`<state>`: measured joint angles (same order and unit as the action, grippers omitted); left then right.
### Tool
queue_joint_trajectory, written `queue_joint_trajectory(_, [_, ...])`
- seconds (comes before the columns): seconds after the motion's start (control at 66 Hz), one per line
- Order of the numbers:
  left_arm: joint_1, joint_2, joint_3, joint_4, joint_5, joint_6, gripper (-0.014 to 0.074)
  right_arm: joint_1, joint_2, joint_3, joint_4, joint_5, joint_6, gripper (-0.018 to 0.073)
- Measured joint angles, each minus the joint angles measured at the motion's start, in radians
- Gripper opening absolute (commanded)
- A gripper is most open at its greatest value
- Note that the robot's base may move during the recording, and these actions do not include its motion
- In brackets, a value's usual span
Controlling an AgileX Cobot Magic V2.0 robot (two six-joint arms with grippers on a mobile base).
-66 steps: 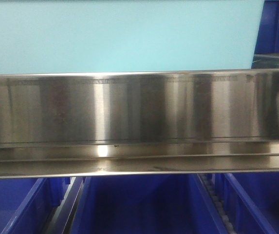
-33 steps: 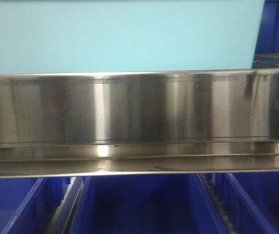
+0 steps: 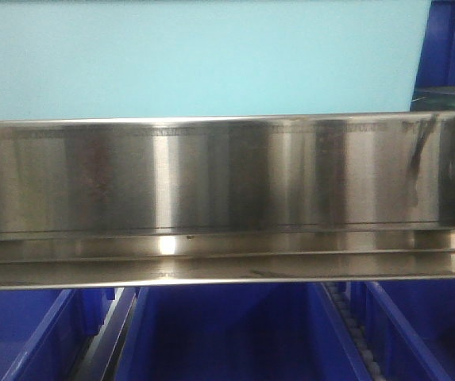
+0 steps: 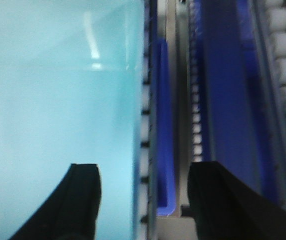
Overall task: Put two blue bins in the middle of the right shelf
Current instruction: 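Close both grippers on opposite side walls of the teal bin, then lift the teal bin with both grippers and pull it off the shelf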
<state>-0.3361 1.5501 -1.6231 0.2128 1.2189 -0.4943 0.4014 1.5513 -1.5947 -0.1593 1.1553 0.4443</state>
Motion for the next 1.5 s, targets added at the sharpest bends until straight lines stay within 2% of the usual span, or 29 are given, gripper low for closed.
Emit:
queue_joint_trajectory(0.106, [0.044,0.025,0.000,-0.076,0.004,0.035,0.0308,-0.004,0.007,0.012,0.040,0.004,0.000,0.0215])
queue_joint_trajectory(0.197, [0.065,0.044,0.000,-0.117,0.004,0.061,0.0306,-0.021,0.019,0.026,0.071,-0.016,0.000,0.0204])
queue_joint_trajectory(0.334, [0.067,0.058,0.014,-0.139,-0.003,0.084,0.0306,-0.046,0.043,0.030,0.094,-0.043,0.000,0.0203])
queue_joint_trajectory(0.697, [0.063,0.077,0.061,-0.151,-0.023,0.099,0.0306,-0.049,0.091,0.030,0.107,-0.053,-0.009,0.0201])
queue_joint_trajectory(0.788, [0.063,0.077,0.061,-0.151,-0.027,0.104,0.0302,-0.049,0.091,0.030,0.107,-0.055,-0.014,0.0128])
queue_joint_trajectory(0.849, [0.063,0.077,0.061,-0.153,-0.027,0.104,0.0269,-0.049,0.091,0.030,0.107,-0.055,-0.016,0.0031])
queue_joint_trajectory(0.864, [0.063,0.077,0.061,-0.153,-0.027,0.104,0.0253,-0.049,0.091,0.030,0.107,-0.055,-0.016,-0.0018])
queue_joint_trajectory(0.94, [0.063,0.077,0.061,-0.156,-0.028,0.106,0.0137,-0.049,0.091,0.030,0.107,-0.055,-0.018,-0.0167])
queue_joint_trajectory(1.076, [0.063,0.077,0.061,-0.168,-0.028,0.117,-0.0115,-0.049,0.091,0.030,0.109,-0.055,-0.018,-0.0157])
queue_joint_trajectory(1.365, [0.046,0.077,0.061,-0.192,-0.025,0.145,-0.0111,-0.046,0.097,-0.025,0.091,-0.008,-0.018,-0.0157])
queue_joint_trajectory(1.501, [0.014,0.059,0.029,-0.164,-0.019,0.141,-0.0111,-0.015,0.099,-0.116,0.004,0.052,-0.018,-0.0157])
